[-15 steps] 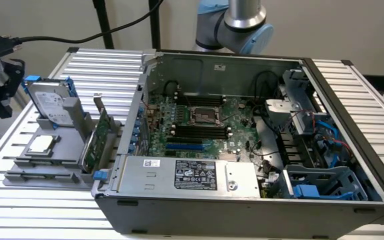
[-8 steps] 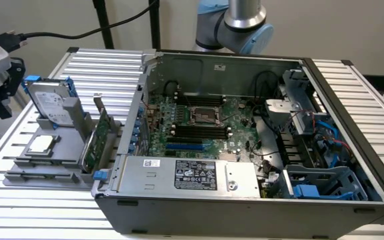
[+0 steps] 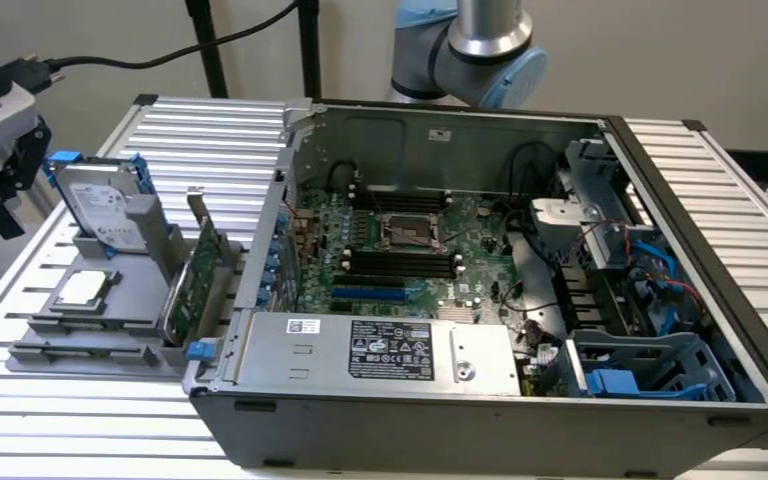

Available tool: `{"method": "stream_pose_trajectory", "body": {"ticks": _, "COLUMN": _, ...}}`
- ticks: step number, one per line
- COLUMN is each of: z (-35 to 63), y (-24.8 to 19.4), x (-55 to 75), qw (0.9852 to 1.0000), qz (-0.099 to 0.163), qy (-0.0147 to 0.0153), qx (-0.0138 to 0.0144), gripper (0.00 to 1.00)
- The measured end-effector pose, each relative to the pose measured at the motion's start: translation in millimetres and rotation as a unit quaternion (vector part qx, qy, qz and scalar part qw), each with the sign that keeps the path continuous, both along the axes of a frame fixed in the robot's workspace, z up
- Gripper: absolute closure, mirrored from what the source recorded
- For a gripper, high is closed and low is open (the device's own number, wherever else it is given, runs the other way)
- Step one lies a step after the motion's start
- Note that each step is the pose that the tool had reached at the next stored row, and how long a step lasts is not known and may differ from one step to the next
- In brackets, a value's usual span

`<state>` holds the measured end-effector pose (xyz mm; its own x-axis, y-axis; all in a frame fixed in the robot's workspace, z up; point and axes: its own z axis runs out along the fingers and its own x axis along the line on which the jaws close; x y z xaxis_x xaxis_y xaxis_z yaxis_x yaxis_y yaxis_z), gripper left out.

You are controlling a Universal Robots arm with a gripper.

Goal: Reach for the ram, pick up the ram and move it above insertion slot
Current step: 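Pick up the ram and move it above insertion slot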

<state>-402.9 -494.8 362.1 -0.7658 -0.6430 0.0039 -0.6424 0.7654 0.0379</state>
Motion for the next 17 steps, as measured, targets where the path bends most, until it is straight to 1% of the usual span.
{"method": "stream_pose_trajectory", "body": {"ticks": 3, "z": -0.3, "y": 0.0, "x": 0.0, "qw": 0.9996, "qz": 0.028, "qy": 0.0, "qx": 0.0, "gripper": 0.89}}
{"method": "stream_pose_trajectory", "body": {"ticks": 5, "z": -0.6, "y": 0.0, "x": 0.0, "qw": 0.999, "qz": 0.046, "qy": 0.0, "qx": 0.0, "gripper": 0.89}}
{"method": "stream_pose_trajectory", "body": {"ticks": 7, "z": -0.7, "y": 0.0, "x": 0.0, "qw": 0.998, "qz": 0.064, "qy": 0.0, "qx": 0.0, "gripper": 0.89}}
{"method": "stream_pose_trajectory", "body": {"ticks": 9, "z": -0.9, "y": 0.0, "x": 0.0, "qw": 0.9967, "qz": 0.082, "qy": 0.0, "qx": 0.0, "gripper": 0.89}}
{"method": "stream_pose_trajectory", "body": {"ticks": 13, "z": -1.4, "y": 0.0, "x": 0.0, "qw": 0.993, "qz": 0.118, "qy": 0.0, "qx": 0.0, "gripper": 0.89}}
{"method": "stream_pose_trajectory", "body": {"ticks": 17, "z": -1.8, "y": 0.0, "x": 0.0, "qw": 0.9881, "qz": 0.154, "qy": 0.0, "qx": 0.0, "gripper": 0.89}}
